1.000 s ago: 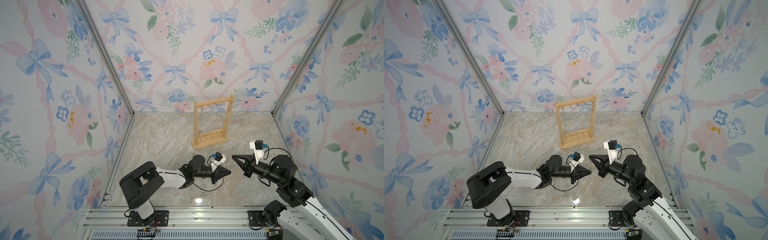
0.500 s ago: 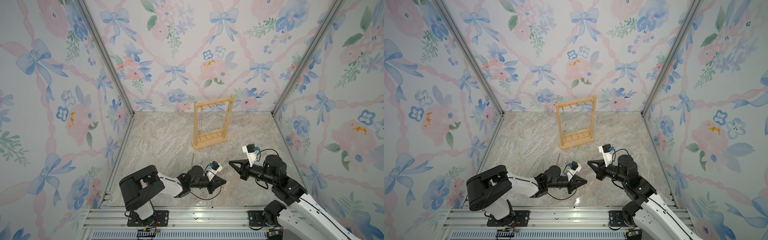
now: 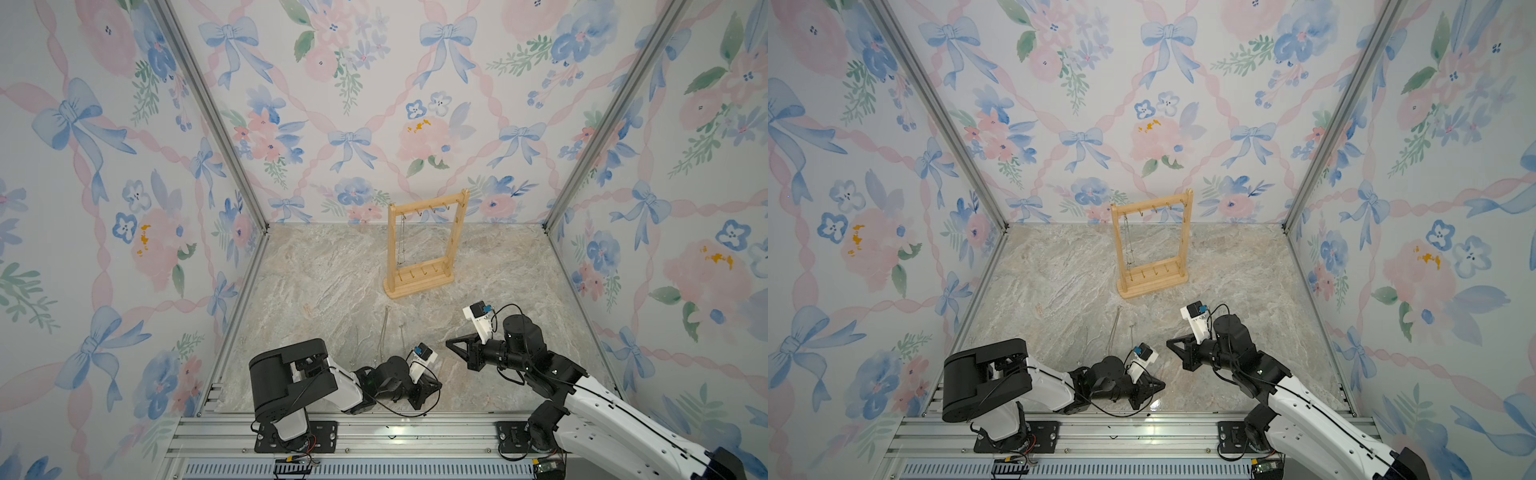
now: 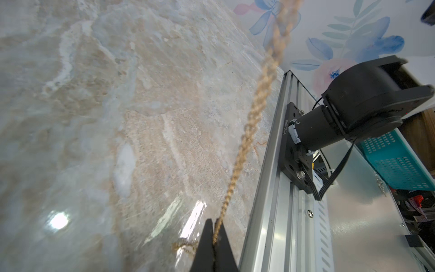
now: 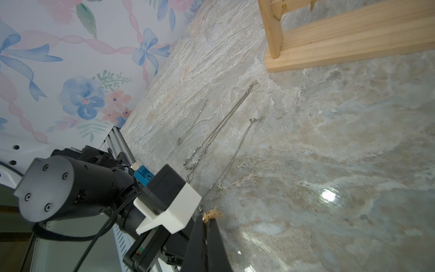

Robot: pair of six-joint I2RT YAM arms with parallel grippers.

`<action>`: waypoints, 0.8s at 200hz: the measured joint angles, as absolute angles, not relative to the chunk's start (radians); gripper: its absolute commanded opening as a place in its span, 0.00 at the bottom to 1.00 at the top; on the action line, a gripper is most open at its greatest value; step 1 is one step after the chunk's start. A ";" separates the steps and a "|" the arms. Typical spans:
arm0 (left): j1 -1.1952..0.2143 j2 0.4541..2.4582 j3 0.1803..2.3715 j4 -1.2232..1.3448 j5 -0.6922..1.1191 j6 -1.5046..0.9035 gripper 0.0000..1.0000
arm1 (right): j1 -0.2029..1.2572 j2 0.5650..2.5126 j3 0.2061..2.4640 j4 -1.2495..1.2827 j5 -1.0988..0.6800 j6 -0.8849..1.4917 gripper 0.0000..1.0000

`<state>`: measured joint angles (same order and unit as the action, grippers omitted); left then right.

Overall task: Take the necklace off the jewelry display stand
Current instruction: Place the necklace at the center of the board.

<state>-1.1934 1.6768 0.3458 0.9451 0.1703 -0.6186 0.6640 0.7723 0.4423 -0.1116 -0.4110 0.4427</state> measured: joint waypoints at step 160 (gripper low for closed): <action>-1.215 1.697 0.370 0.843 -0.027 -0.692 0.00 | 0.662 1.034 0.476 0.011 -0.318 0.426 0.00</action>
